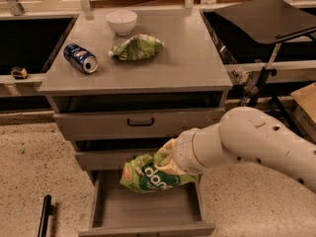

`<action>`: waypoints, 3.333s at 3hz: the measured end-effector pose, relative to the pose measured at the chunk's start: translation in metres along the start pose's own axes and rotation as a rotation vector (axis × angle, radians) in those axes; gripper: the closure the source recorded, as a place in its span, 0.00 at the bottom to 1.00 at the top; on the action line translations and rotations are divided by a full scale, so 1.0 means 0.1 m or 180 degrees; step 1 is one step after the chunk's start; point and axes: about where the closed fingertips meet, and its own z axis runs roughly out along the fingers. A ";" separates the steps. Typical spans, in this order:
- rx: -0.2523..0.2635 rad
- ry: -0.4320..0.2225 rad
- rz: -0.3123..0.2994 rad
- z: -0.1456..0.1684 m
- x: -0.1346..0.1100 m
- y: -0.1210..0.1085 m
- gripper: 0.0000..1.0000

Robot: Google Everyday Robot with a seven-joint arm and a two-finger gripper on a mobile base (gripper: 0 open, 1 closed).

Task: Place green rice chip bag into bottom drawer

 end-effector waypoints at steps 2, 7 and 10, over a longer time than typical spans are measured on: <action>0.0315 -0.0270 0.0348 0.65 0.97 -0.16 1.00; 0.0604 -0.0913 0.0025 1.92 1.86 -0.82 1.00; -0.0168 -0.1584 0.0360 3.63 2.86 -0.05 1.00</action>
Offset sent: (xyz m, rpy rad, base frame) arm 0.1181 -0.0753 -0.2479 0.3551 -0.1746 -0.4126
